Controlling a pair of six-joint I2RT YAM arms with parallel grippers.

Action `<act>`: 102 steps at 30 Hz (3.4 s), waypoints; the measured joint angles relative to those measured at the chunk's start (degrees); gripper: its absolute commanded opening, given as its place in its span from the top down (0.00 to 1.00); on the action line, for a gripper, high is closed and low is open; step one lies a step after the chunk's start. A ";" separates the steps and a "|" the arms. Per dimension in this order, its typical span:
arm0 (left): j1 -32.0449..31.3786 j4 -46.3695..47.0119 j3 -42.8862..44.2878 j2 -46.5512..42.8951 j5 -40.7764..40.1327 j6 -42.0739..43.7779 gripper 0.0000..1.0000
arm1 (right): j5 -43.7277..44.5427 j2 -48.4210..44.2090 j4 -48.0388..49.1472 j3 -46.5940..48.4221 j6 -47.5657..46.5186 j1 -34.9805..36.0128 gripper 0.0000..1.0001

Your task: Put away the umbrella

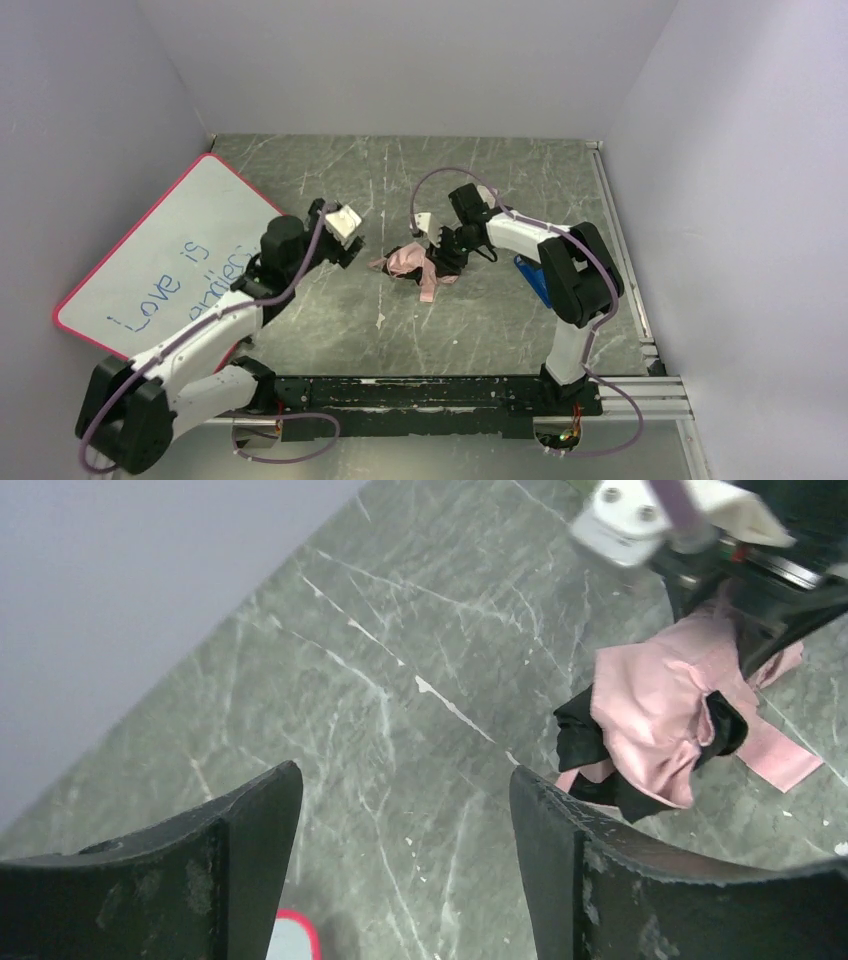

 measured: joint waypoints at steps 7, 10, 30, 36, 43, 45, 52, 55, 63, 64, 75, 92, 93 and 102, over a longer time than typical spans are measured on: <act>9.05 0.50 10.03 18.05 16.44 -3.72 0.14 | 5.73 -2.71 5.70 -4.46 -0.44 2.62 0.85; 9.94 -0.11 16.68 27.10 25.44 -2.43 0.12 | 7.43 -3.56 7.41 -5.60 -0.48 3.50 0.86; 7.54 -45.07 49.75 58.34 53.42 25.16 0.09 | 14.01 -4.68 15.89 -8.37 -1.09 6.38 0.87; 6.29 -48.87 50.64 59.82 53.48 27.17 0.09 | 14.03 -4.94 16.33 -8.79 -1.55 6.54 0.87; 6.10 -48.61 50.71 60.65 49.53 26.40 0.11 | 14.51 -5.07 16.85 -9.05 -0.94 6.84 0.88; 6.08 -48.46 50.71 61.13 49.51 25.75 0.11 | 14.95 -5.09 17.42 -9.27 -0.37 6.82 0.88; 6.08 -48.22 51.43 62.86 50.27 24.85 0.15 | 16.13 -5.18 18.75 -9.70 1.88 6.73 0.88; 6.01 -48.24 51.54 63.01 50.14 24.85 0.16 | 16.33 -5.20 18.97 -9.81 2.23 6.73 0.88; 5.77 -48.65 51.60 63.34 49.72 24.44 0.29 | 16.50 -5.46 19.78 -10.38 3.06 6.73 0.88; 5.73 -48.78 51.67 63.36 49.70 24.46 0.32 | 16.52 -5.49 19.82 -10.40 3.10 6.73 0.88; 5.25 -49.07 51.54 63.17 48.68 24.90 0.63 | 16.61 -5.90 20.90 -11.23 3.45 6.75 0.88; 4.42 -49.11 51.19 63.21 48.78 27.69 0.21 | 18.45 -7.56 24.92 -14.45 3.74 7.17 0.88; 4.39 -49.13 51.19 63.21 48.81 27.82 0.09 | 18.58 -7.65 25.24 -14.69 3.89 7.26 0.88; 4.44 -49.64 51.19 63.78 50.16 27.45 0.06 | 19.15 -8.48 27.65 -16.50 2.19 7.85 0.89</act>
